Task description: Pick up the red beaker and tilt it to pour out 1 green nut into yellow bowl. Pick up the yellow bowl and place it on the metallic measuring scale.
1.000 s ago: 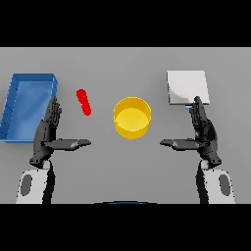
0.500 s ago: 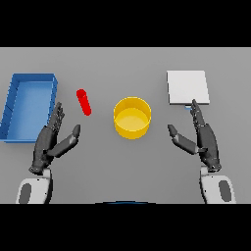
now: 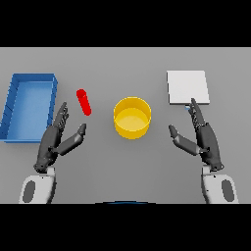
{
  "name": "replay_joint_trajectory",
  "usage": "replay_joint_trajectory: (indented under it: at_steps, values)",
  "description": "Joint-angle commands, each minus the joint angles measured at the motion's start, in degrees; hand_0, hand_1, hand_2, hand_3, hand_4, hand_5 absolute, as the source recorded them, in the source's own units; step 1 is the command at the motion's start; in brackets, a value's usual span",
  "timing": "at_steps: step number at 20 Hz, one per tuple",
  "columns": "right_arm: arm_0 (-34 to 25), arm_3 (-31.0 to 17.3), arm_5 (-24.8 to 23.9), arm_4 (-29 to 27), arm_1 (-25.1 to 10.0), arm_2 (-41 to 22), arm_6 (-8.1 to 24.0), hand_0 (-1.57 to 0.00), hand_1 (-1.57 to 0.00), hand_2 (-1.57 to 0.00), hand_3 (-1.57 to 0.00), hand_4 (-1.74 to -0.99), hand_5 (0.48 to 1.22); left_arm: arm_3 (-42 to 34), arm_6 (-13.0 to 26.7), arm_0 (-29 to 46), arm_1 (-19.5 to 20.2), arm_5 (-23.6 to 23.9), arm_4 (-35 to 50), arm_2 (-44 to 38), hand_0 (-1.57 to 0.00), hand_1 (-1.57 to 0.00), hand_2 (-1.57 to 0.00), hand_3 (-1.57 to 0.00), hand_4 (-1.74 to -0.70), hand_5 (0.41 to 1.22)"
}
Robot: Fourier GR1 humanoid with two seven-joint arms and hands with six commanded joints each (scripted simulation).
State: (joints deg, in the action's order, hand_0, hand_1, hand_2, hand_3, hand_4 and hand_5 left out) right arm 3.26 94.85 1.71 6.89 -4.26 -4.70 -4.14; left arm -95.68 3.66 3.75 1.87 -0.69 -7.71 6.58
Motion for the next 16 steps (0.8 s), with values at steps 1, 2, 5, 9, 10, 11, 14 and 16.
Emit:
replay_joint_trajectory:
  at_steps: [1, 2, 5, 9, 10, 11, 14, 16]
  values:
    - [-0.49, -0.62, -0.05, 0.31, 0.08, -0.11, 0.23, 0.00, 0.00, 0.00, 0.00, -1.292, 0.624, 1.35, 0.18, -1.28, 0.13, 0.04, 0.07, -0.48, 0.00, 0.00, 0.00, 0.00, -1.19, 0.658]
    - [-0.49, -0.41, -0.14, 0.50, 0.12, -0.22, 0.28, 0.00, 0.00, 0.00, 0.00, -1.291, 0.623, 3.94, 0.02, -3.34, 0.09, 0.62, -0.58, -0.97, 0.00, 0.00, 0.00, 0.00, -1.20, 0.659]
    - [-0.22, -0.01, 0.23, -0.33, 0.04, 0.17, -0.43, 0.00, 0.00, 0.00, 0.00, -1.296, 0.621, 10.33, -1.31, -8.20, -0.61, 2.33, -1.55, -2.31, 0.00, 0.00, 0.00, 0.00, -1.21, 0.663]
    - [-0.73, -0.05, 0.06, -0.35, -0.25, 0.55, 1.33, 0.00, 0.00, 0.00, 0.00, -1.293, 0.618, 18.43, -3.32, -15.07, -0.45, 3.14, -1.39, -4.63, 0.00, 0.00, 0.00, 0.00, -1.21, 0.646]
    - [-0.74, -0.59, 0.40, -0.31, -0.45, 0.52, 1.09, 0.00, 0.00, 0.00, 0.00, -1.295, 0.622, 20.69, -3.99, -16.91, -0.50, 3.28, -1.23, -5.27, 0.00, 0.00, 0.00, 0.00, -1.22, 0.644]
    - [-1.03, -1.07, 0.12, -0.04, -0.11, 0.43, 0.85, 0.00, 0.00, 0.00, 0.00, -1.297, 0.625, 22.97, -4.11, -18.89, -0.22, 3.42, -0.84, -6.30, 0.00, 0.00, 0.00, 0.00, -1.22, 0.638]
    - [-0.50, -0.29, 0.07, -0.38, -0.77, 1.05, 0.56, 0.00, 0.00, 0.00, 0.00, -1.301, 0.631, 28.52, -6.52, -22.87, -0.52, 4.43, -1.51, -7.18, 0.00, 0.00, 0.00, 0.00, -1.23, 0.635]
    - [-0.07, -0.02, -0.55, 1.02, -0.41, 0.23, 0.69, 0.00, 0.00, 0.00, 0.00, -1.299, 0.634, 31.53, -7.19, -25.14, -0.65, 5.22, -2.77, -7.00, 0.00, 0.00, 0.00, 0.00, -1.22, 0.635]
